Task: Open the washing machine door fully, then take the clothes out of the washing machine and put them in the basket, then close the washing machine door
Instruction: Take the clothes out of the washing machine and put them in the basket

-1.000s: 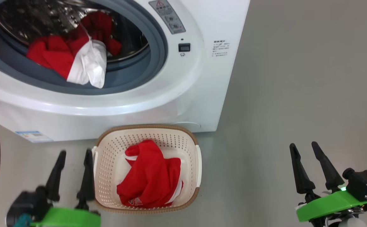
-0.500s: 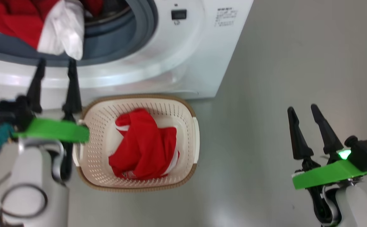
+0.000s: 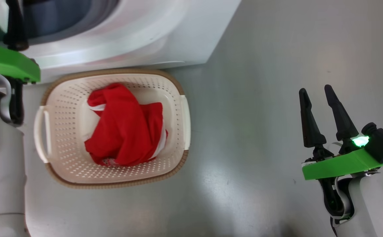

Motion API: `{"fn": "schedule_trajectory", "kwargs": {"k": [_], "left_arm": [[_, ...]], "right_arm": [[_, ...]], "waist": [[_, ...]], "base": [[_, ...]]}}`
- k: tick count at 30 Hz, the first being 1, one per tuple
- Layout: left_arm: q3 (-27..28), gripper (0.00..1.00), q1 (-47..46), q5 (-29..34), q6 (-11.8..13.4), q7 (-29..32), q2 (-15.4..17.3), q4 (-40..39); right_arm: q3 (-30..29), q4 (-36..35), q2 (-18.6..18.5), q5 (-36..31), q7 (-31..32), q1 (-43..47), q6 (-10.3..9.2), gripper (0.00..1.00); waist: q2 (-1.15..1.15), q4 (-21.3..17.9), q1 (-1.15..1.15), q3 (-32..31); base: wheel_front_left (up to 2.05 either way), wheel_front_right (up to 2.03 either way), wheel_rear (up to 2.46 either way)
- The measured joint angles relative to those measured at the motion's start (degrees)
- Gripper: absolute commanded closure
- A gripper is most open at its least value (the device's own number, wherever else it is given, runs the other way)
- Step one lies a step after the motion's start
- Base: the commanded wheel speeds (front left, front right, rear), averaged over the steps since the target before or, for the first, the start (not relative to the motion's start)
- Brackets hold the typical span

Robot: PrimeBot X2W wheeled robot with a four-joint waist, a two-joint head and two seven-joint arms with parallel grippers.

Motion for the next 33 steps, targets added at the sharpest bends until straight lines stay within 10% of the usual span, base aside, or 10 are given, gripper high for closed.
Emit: {"fn": "schedule_trajectory", "kwargs": {"k": [20,21,23,25,33], "left_arm": [[-0.7,0.00,-6.6,6.8,6.0,0.0,7.1,9.2],[-0.8,0.12,-6.7,6.7,6.1,0.0,7.1,9.3],[-0.8,0.83,-6.8,6.7,6.1,0.0,7.1,9.4],[-0.9,1.00,-6.8,6.7,6.1,0.0,7.1,9.5],[-0.6,1.00,-6.5,5.1,6.0,0.0,6.1,7.5]], "right_arm": [[1.5,-0.2,0.5,0.0,0.0,-2.1,0.00,0.00],[1.5,-0.2,0.5,0.0,0.0,-2.1,0.00,0.00],[1.5,-0.2,0.5,-0.1,0.0,-2.1,0.00,0.00],[1.5,-0.2,0.5,-0.1,0.0,-2.1,0.00,0.00],[1.8,-0.1,0.5,-0.1,0.0,-2.1,0.00,0.00]], "waist": [[0.00,-5.1,0.00,4.4],[0.00,-5.0,0.00,4.4],[0.00,-4.9,0.00,4.3],[0.00,-4.8,0.00,4.2],[0.00,-4.2,0.00,2.9]], "base": [[0.00,0.00,0.00],[0.00,0.00,0.00],[0.00,0.00,0.00],[0.00,0.00,0.00],[0.00,0.00,0.00]]}}
